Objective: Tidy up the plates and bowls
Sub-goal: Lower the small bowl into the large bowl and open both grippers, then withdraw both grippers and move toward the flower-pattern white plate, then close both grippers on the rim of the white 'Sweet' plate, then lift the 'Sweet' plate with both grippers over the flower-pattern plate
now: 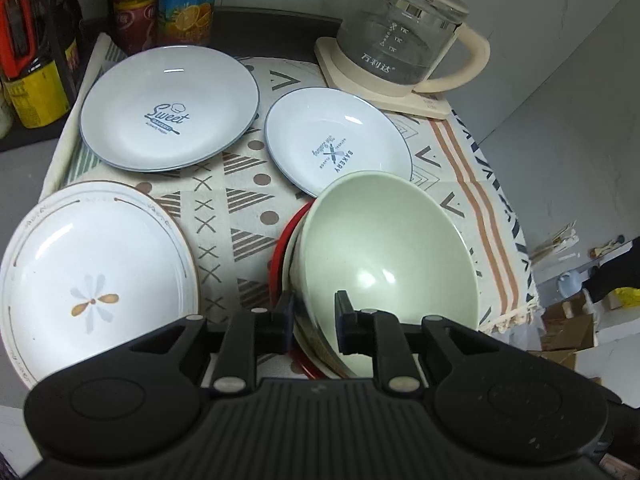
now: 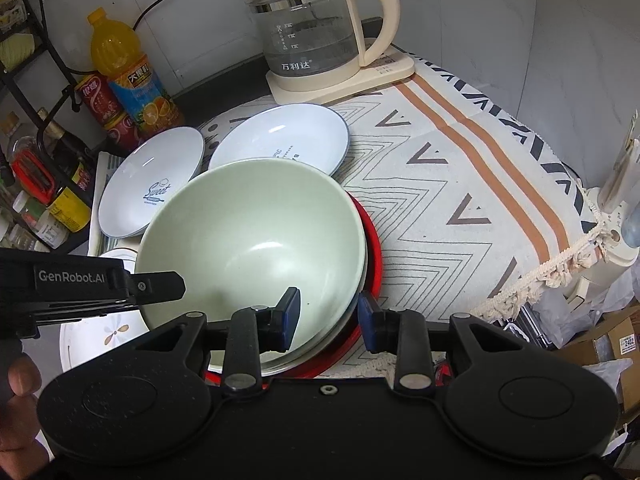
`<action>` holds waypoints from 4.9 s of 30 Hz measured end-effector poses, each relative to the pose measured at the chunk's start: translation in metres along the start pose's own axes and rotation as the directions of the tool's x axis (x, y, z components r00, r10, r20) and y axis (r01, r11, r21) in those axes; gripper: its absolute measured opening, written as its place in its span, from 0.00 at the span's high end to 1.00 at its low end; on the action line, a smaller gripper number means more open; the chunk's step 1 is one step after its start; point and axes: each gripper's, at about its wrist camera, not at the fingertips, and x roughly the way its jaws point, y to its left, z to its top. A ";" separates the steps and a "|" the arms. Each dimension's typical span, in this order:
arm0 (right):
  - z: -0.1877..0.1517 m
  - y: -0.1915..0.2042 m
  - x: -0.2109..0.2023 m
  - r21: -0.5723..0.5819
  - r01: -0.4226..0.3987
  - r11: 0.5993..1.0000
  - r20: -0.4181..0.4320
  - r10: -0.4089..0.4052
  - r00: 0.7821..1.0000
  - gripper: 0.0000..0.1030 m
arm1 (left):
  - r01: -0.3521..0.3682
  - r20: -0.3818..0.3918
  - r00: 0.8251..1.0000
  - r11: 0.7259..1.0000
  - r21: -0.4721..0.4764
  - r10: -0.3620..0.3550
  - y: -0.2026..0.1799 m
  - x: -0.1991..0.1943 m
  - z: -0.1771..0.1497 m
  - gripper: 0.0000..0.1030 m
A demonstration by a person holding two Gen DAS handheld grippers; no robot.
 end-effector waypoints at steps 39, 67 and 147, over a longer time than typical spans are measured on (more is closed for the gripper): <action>-0.043 0.119 -0.049 -0.052 -0.064 0.997 0.126 0.070 0.990 0.00 | -0.112 0.113 0.986 0.990 -0.082 0.121 0.124 -0.101 -0.045 0.13; 0.002 0.170 -0.006 -0.122 -0.129 0.984 0.074 0.139 0.988 0.02 | -0.086 0.152 0.981 0.972 -0.217 0.120 0.178 -0.105 -0.008 0.12; 0.076 0.163 0.113 -0.024 -0.121 0.992 -0.002 0.121 0.993 0.86 | -0.001 0.133 0.990 0.950 -0.311 0.044 0.198 0.012 0.081 0.86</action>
